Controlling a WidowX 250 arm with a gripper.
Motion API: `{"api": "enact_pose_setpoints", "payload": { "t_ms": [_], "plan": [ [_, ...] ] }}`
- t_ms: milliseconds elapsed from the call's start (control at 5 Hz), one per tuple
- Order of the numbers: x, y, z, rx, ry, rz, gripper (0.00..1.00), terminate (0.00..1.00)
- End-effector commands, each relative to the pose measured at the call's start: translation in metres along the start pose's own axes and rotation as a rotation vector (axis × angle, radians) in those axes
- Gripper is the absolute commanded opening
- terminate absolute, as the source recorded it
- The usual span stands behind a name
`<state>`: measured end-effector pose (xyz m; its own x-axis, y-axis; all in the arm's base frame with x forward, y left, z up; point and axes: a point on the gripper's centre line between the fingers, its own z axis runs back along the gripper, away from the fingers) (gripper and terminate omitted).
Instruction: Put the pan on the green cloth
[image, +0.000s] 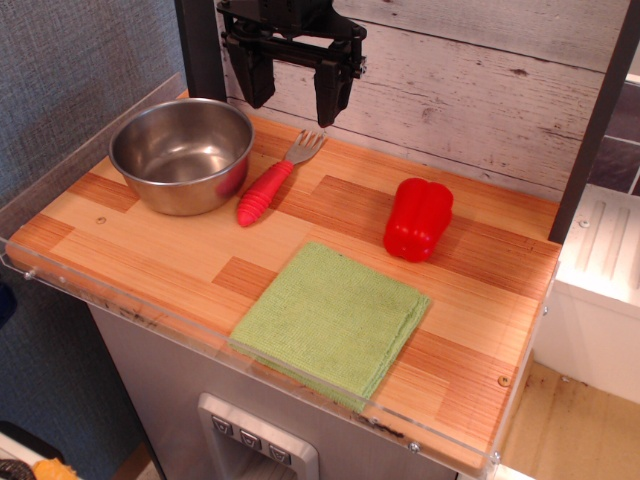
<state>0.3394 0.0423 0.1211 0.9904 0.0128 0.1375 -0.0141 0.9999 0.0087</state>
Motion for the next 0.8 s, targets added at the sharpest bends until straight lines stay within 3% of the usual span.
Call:
{"api": "enact_pose_setpoints", "payload": {
  "t_ms": [0, 400, 600],
  "plan": [
    [0.000, 0.000, 0.000, 0.000, 0.000, 0.000, 1.00, 0.00],
    [-0.002, 0.046, -0.004, 0.037, -0.005, 0.102, 1.00, 0.00],
    [0.000, 0.057, -0.019, 0.048, 0.017, 0.129, 1.00, 0.00]
  ]
}}
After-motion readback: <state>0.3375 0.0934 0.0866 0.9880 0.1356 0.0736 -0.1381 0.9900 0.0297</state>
